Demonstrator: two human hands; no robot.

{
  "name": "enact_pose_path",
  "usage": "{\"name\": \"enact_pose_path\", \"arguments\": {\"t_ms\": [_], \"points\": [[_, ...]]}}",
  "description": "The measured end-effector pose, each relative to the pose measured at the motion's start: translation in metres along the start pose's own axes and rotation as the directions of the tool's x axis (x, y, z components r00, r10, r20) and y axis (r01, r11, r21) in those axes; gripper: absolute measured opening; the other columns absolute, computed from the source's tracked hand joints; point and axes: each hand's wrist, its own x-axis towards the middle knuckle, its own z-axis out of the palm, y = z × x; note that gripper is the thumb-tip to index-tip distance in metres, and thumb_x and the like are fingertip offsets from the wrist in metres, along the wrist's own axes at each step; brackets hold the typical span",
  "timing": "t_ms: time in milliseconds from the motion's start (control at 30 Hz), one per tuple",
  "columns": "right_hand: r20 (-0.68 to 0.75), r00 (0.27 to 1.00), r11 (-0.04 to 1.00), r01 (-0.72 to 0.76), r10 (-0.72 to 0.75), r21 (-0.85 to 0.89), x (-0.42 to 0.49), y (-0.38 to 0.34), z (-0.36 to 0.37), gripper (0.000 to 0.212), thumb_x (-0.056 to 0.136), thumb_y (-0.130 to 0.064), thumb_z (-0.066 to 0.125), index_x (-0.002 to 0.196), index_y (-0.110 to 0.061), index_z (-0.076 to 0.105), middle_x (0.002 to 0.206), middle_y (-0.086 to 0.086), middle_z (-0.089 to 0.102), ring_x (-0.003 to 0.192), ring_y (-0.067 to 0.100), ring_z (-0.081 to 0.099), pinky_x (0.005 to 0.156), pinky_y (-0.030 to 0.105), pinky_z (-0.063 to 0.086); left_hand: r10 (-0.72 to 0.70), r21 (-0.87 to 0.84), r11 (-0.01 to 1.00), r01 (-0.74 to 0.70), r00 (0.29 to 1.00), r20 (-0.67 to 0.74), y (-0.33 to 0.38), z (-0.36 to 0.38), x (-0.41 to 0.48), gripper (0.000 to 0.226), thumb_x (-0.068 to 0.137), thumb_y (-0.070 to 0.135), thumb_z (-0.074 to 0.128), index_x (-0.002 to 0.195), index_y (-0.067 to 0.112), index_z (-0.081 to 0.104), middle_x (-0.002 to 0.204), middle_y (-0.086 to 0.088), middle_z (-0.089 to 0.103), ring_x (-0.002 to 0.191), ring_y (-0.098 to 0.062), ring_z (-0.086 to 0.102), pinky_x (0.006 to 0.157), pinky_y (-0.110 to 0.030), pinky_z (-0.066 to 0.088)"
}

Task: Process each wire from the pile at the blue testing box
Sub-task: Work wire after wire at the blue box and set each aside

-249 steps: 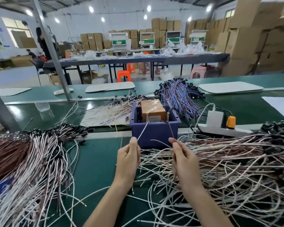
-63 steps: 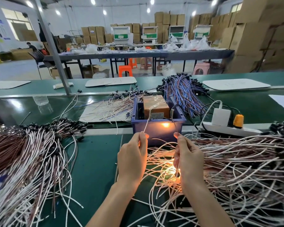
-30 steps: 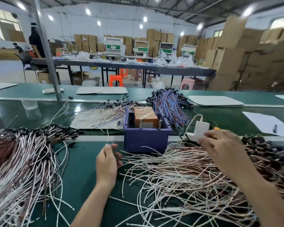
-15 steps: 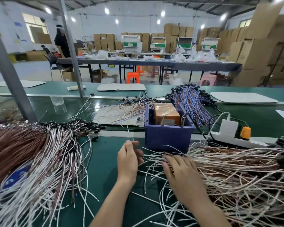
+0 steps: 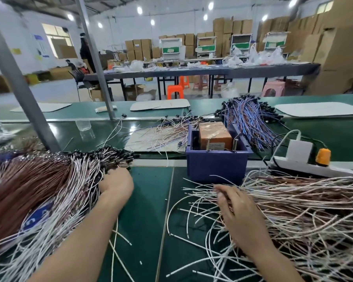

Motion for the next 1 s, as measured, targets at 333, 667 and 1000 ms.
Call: {"name": "enact_pose_path", "arguments": {"t_ms": [333,667,1000], "points": [[-0.103,0.994,0.995,0.053,-0.044,0.089,-0.002,0.003,0.000,0.042,0.101,-0.037,0.036,0.138,-0.028,0.053,0.117,-0.021,0.055,0.109,-0.001,0.055,0.099,0.032,0.052,0.111,-0.459,0.882,-0.111,0.993,-0.026,-0.008,-0.019,-0.005,0.033,0.100,0.021,0.045,0.106,-0.007,0.062,0.103,-0.026,0.069,0.093,-0.039,0.068,0.079,-0.041,0.050],[-0.541,0.732,0.891,0.448,-0.414,-0.076,-0.011,-0.020,-0.010,0.055,0.107,-0.036,0.035,0.157,-0.014,0.023,0.154,0.017,0.039,0.148,0.026,0.032,0.125,0.045,0.018,0.745,-0.441,0.489,-0.753,0.623,-0.238,0.043,-0.084,-0.124,0.012,0.103,0.042,0.045,0.093,0.038,0.049,0.072,0.016,0.065,0.051,0.000,0.054,0.044,-0.017,0.040],[-0.523,0.825,0.973,0.229,-0.214,-0.037,-0.015,-0.001,-0.025,0.033,0.110,-0.037,0.031,0.130,-0.025,0.054,0.091,-0.006,0.051,0.051,0.005,0.045,0.040,0.021,0.043,0.924,-0.236,0.339,-0.911,0.369,-0.098,0.062,-0.072,-0.146,0.023,0.099,0.054,0.037,0.102,0.039,0.055,0.101,0.020,0.057,0.090,-0.001,0.057,0.085,-0.031,0.048]]}}
